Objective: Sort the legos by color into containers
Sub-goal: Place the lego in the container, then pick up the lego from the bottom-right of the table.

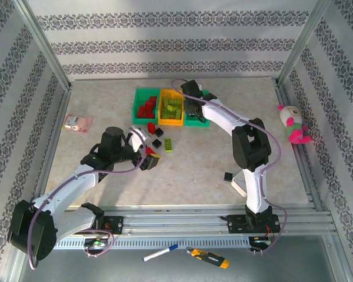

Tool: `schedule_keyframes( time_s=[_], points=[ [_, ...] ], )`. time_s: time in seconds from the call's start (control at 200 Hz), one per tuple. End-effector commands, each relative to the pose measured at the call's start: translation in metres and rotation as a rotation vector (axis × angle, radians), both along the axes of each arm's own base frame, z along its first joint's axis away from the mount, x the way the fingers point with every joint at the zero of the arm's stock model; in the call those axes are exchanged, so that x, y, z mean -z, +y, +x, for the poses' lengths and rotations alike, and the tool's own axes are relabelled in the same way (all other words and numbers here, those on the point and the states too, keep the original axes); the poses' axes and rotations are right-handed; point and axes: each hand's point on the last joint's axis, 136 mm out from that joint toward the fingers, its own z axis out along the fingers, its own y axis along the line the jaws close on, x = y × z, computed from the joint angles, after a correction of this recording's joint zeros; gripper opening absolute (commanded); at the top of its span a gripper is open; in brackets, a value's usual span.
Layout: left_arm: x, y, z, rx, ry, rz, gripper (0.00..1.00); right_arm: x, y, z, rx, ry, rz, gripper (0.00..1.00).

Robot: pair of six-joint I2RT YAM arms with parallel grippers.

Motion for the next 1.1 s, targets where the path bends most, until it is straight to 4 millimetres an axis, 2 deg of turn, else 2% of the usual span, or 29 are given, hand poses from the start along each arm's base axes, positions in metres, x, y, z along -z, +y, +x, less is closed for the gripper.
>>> schedule_keyframes(
  time_s=[0.0,0.105,0.22,0.35,0.505,0.66,0.854,0.944,1.094],
  points=[
    [-0.02,-0.005,0.007,-0.001,-0.056,-0.026,0.99,-0.01,-0.003,0.006,0.034,-0.019,0.009,0.37],
    [-0.015,0.001,0.012,-0.055,-0.027,-0.001,0.99,-0.026,-0.003,0.003,0.027,-0.039,0.02,0.55],
    [-0.013,0.007,0.017,-0.11,0.0,0.023,0.99,-0.047,-0.008,-0.011,0.024,-0.058,0.041,0.69],
    [-0.021,-0.003,0.008,-0.043,-0.03,0.019,0.99,-0.067,-0.021,-0.04,0.039,-0.077,0.069,0.76],
    [-0.027,-0.023,-0.004,0.049,-0.042,0.005,0.99,-0.073,-0.044,-0.089,0.059,-0.061,0.098,0.8],
    [-0.031,-0.046,-0.012,0.122,-0.047,-0.007,0.99,-0.062,-0.077,-0.149,0.112,0.015,0.084,0.83],
    [-0.032,-0.075,-0.02,0.213,-0.027,-0.027,0.99,-0.025,-0.114,-0.224,0.187,0.203,0.067,0.84],
    [-0.032,-0.084,-0.024,0.238,-0.027,-0.03,0.99,-0.004,-0.12,-0.247,0.205,0.297,0.099,0.84],
    [-0.032,-0.093,-0.028,0.261,-0.024,-0.029,0.99,0.03,-0.12,-0.271,0.239,0.462,0.139,0.82]
  ],
)
